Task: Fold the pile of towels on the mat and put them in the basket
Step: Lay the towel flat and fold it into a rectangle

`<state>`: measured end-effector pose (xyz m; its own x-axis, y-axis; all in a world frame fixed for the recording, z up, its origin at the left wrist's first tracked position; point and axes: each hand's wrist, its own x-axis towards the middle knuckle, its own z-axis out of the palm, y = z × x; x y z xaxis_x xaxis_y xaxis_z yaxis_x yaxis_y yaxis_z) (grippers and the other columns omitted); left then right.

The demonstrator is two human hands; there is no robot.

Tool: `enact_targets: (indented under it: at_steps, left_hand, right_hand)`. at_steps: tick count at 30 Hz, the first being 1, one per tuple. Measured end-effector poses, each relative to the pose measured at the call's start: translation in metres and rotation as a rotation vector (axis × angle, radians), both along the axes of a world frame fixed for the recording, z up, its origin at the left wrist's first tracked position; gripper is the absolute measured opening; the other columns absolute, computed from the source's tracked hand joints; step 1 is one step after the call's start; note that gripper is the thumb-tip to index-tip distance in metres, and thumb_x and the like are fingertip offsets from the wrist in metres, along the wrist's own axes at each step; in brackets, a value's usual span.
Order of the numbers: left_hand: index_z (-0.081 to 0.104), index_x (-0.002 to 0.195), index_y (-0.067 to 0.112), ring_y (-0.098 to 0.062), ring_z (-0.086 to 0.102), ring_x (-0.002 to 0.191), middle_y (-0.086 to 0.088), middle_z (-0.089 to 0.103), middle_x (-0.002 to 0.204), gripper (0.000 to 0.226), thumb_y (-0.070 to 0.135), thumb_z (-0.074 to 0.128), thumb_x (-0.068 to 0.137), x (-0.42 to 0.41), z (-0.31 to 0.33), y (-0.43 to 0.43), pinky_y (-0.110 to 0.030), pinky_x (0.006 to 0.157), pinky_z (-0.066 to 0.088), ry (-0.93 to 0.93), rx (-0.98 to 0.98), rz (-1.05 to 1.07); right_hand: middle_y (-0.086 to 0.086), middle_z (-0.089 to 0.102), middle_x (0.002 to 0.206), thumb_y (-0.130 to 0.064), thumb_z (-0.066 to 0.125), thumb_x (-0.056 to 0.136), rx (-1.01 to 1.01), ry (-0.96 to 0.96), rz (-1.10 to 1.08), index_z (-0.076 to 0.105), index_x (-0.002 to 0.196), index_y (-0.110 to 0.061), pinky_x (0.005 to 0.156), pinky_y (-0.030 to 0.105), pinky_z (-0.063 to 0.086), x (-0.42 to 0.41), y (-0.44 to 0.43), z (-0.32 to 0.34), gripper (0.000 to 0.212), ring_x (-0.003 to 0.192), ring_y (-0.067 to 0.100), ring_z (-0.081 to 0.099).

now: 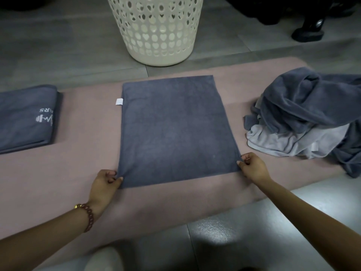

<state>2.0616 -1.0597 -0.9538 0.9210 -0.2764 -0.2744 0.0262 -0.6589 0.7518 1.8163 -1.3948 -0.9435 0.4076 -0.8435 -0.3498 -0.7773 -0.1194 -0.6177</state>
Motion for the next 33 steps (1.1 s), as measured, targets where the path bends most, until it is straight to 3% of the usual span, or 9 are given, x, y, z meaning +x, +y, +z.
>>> enact_targets:
  at_steps: [3, 6, 10, 15, 19, 24, 28, 30, 33]
  left_hand:
    - [0.059, 0.106, 0.004, -0.032, 0.041, 0.120, -0.015, 0.061, 0.096, 0.032, 0.015, 0.071, 0.078, -0.004, -0.004, -0.009, -0.032, 0.096, 0.035, -0.012, 0.149, 0.106]
    - [0.054, 0.118, 0.003, -0.035, 0.037, 0.123, -0.020, 0.055, 0.114, 0.052, 0.028, 0.072, 0.075, -0.011, -0.001, -0.020, -0.036, 0.100, 0.032, 0.045, 0.197, 0.146]
    - [0.039, 0.126, 0.004, -0.022, 0.034, 0.109, -0.022, 0.041, 0.121, 0.050, -0.004, 0.061, 0.082, -0.025, 0.008, -0.025, -0.037, 0.101, 0.031, 0.037, -0.029, 0.034]
    - [0.050, 0.114, 0.009, -0.039, 0.051, 0.106, -0.023, 0.055, 0.111, 0.039, 0.003, 0.068, 0.080, -0.015, -0.001, -0.016, -0.043, 0.093, 0.042, 0.009, 0.055, -0.040]
    - [0.055, 0.094, 0.015, -0.029, 0.056, 0.100, -0.007, 0.061, 0.097, 0.021, -0.002, 0.062, 0.083, -0.007, 0.000, -0.010, -0.026, 0.086, 0.042, 0.017, 0.019, -0.210]
    - [0.064, 0.075, 0.040, 0.007, 0.056, 0.065, 0.004, 0.062, 0.083, 0.055, -0.015, 0.068, 0.068, 0.001, 0.013, 0.012, -0.001, 0.065, 0.038, -0.030, 0.012, -0.514]
    - [0.068, 0.095, 0.020, -0.014, 0.061, 0.075, -0.003, 0.062, 0.089, 0.046, -0.017, 0.065, 0.067, 0.000, 0.016, 0.016, -0.018, 0.071, 0.042, -0.325, 0.069, -0.556]
    - [0.066, 0.090, 0.038, -0.030, 0.061, 0.078, -0.003, 0.064, 0.089, 0.057, -0.015, 0.067, 0.067, -0.001, 0.018, 0.011, -0.030, 0.071, 0.044, -0.341, 0.043, -0.498]
    - [0.064, 0.087, 0.051, -0.028, 0.056, 0.073, 0.009, 0.059, 0.082, 0.058, -0.003, 0.070, 0.068, 0.006, 0.019, 0.006, -0.031, 0.067, 0.042, -0.411, -0.044, -0.534]
  right_hand:
    - [0.008, 0.059, 0.072, -0.012, 0.060, 0.089, 0.058, -0.073, -0.064, 0.045, 0.084, -0.016, 0.070, 0.040, 0.051, 0.000, 0.001, 0.002, 0.016, 0.059, 0.027, 0.057]
    - [0.009, 0.059, 0.071, -0.007, 0.056, 0.090, 0.105, -0.165, -0.097, 0.044, 0.100, -0.012, 0.068, 0.043, 0.053, -0.002, 0.003, 0.006, 0.016, 0.054, 0.026, 0.059]
    - [0.011, 0.060, 0.076, 0.008, 0.047, 0.089, 0.138, -0.241, 0.039, 0.051, 0.091, -0.016, 0.046, 0.019, 0.048, -0.003, 0.007, 0.017, 0.024, 0.050, 0.017, 0.059]
    - [0.005, 0.062, 0.082, 0.011, 0.044, 0.089, 0.134, -0.186, 0.166, 0.066, 0.081, -0.013, 0.046, 0.006, 0.039, 0.000, 0.005, 0.024, 0.033, 0.050, 0.003, 0.054]
    - [0.005, 0.059, 0.092, 0.011, 0.044, 0.088, 0.129, -0.163, 0.196, 0.065, 0.099, -0.008, 0.055, 0.004, 0.041, 0.003, 0.006, 0.030, 0.030, 0.065, 0.003, 0.046]
    - [0.005, 0.054, 0.114, 0.008, 0.061, 0.081, 0.151, -0.072, 0.349, 0.059, 0.121, -0.005, 0.086, 0.022, 0.038, -0.001, 0.008, 0.037, 0.042, 0.106, 0.016, 0.051]
    - [0.014, 0.041, 0.119, 0.007, 0.059, 0.080, -0.046, 0.131, 0.565, 0.049, 0.130, -0.003, 0.096, 0.020, 0.033, 0.000, 0.004, 0.022, 0.052, 0.113, 0.031, 0.049]
    - [0.018, 0.044, 0.115, 0.005, 0.058, 0.081, -0.236, 0.167, 0.629, 0.052, 0.128, -0.003, 0.097, 0.026, 0.036, -0.003, 0.000, 0.016, 0.048, 0.105, 0.032, 0.052]
    - [0.015, 0.050, 0.096, -0.001, 0.072, 0.074, -0.568, 0.050, 0.688, 0.070, 0.101, -0.009, 0.069, 0.041, 0.052, -0.003, -0.006, 0.021, 0.027, 0.083, 0.032, 0.055]
